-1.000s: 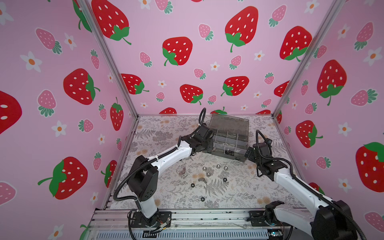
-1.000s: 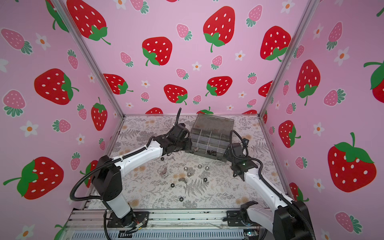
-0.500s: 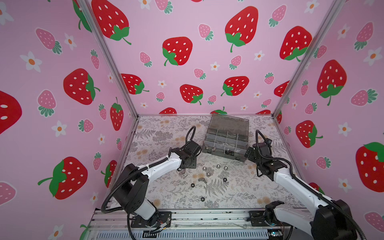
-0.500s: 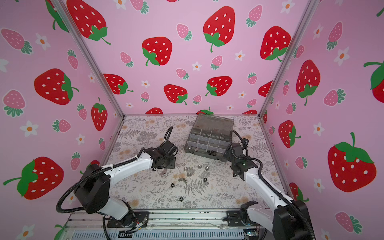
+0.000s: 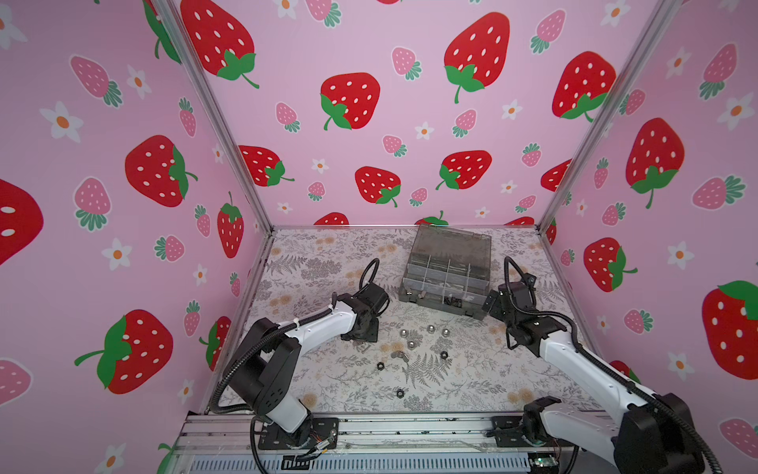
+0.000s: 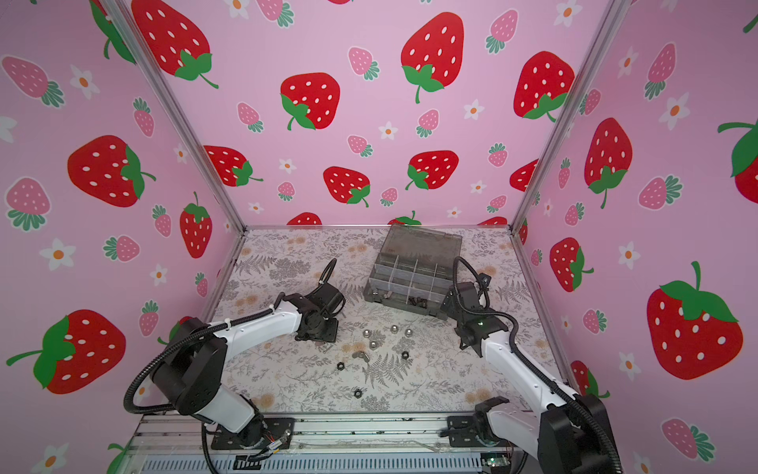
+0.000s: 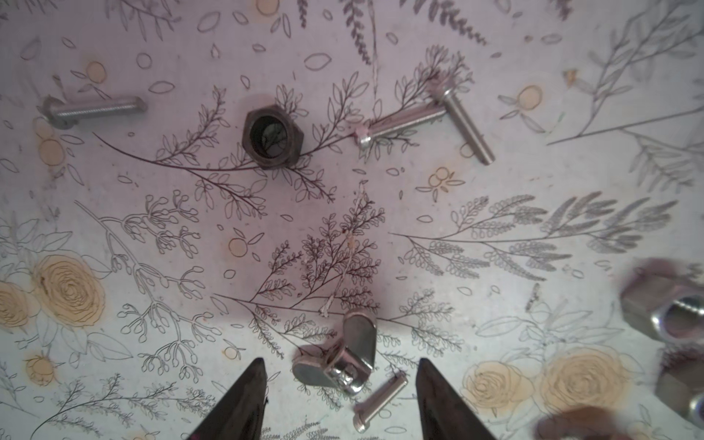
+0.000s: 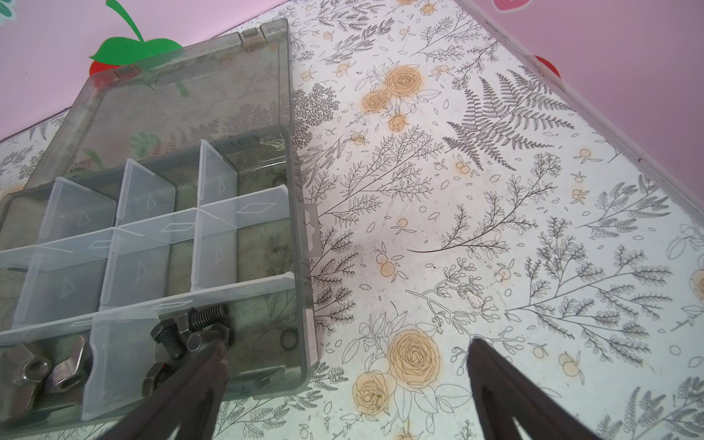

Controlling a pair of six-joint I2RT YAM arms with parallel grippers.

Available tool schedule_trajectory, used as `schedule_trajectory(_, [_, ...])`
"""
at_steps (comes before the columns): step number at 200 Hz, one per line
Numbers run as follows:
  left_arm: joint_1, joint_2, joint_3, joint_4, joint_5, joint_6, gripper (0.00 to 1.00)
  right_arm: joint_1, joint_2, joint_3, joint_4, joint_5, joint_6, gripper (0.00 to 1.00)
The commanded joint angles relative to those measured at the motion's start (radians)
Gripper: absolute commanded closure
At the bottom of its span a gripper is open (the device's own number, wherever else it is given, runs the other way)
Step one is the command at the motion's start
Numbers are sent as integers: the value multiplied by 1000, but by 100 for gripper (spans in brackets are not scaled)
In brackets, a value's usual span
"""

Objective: Sort the screws and nuts into containers
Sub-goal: Pick up the nut at the center of the table.

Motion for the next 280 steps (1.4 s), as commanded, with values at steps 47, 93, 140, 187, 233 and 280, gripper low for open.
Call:
schedule_trajectory(47, [30, 51, -17, -16, 4, 19, 43, -6, 5, 3, -13, 10, 21, 0])
schedule_trajectory(93, [60, 59, -36, 1, 10, -3, 47, -6, 9, 2, -10, 3, 20, 0])
schedule_trajectory(140, [92, 50, -62, 23, 41, -31, 55, -6, 9, -1, -10, 2, 20, 0])
schedule_trajectory(187, [93, 24, -82, 19, 72, -53, 58, -6, 5, -10, -6, 3, 23, 0])
schedule_trajectory(233, [93, 7, -103, 27, 98, -74, 62, -6, 4, -11, -4, 2, 23, 0])
schedule_trajectory(280, [93, 45, -88, 43, 93, -72, 69, -6, 10, -5, -4, -1, 19, 0])
